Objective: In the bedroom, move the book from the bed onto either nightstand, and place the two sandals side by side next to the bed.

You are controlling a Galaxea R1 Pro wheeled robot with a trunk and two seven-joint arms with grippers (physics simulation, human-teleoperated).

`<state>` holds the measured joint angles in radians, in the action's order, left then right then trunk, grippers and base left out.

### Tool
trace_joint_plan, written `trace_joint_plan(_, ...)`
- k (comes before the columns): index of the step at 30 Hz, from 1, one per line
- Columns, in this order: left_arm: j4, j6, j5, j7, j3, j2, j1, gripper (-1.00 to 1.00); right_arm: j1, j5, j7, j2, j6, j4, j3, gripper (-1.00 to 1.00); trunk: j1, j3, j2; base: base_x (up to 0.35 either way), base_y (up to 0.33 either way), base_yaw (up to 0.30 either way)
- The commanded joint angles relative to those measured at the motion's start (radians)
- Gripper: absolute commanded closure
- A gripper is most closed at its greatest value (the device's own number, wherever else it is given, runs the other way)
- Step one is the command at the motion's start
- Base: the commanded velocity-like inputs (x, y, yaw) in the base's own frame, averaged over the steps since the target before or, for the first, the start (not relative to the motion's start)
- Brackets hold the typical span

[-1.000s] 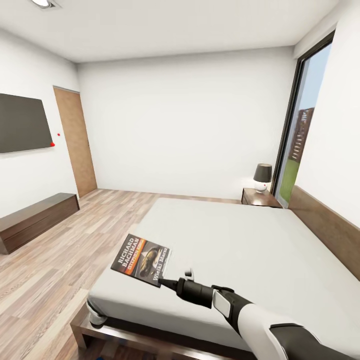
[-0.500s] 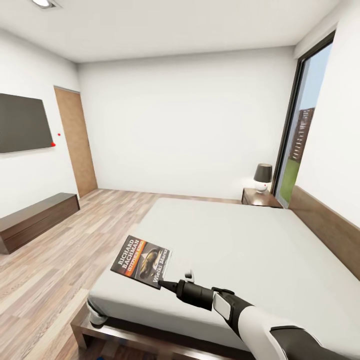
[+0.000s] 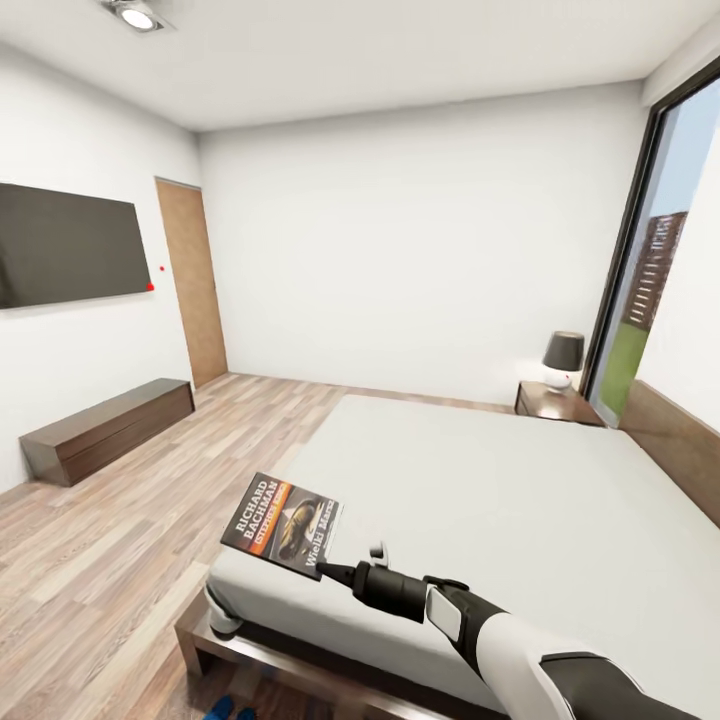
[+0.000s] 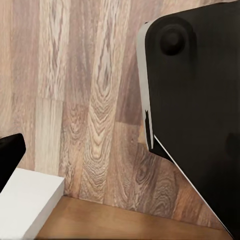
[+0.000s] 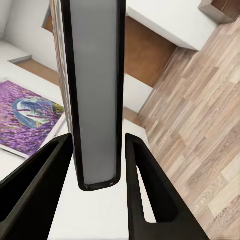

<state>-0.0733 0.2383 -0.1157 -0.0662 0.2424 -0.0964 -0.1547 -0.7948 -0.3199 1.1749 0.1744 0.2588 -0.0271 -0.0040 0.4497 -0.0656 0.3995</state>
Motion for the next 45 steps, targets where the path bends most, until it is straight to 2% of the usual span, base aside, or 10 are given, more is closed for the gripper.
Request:
trace_joint_plan(1,-0.002,0.001,-0.01,-0.003,0.009,0.0,-0.001,-1.0,0.0,-0.005,0.002,0.0,0.01,0.0,-0.004,1.0,0.0,0.0,0.001,0.0,0.0,0.241)
trace_joint_plan(11,-0.002,0.002,-0.01,-0.003,0.01,0.0,-0.001,-1.0,0.002,-0.005,0.006,0.0,0.01,-0.001,-0.003,1.0,0.0,0.0,0.001,0.0,0.0,0.149)
trace_joint_plan(45,-0.002,0.003,-0.01,-0.003,0.012,0.0,-0.001,-1.0,0.002,-0.005,-0.003,0.0,0.01,0.001,-0.002,1.0,0.0,0.027,0.001,0.0,0.0,0.022)
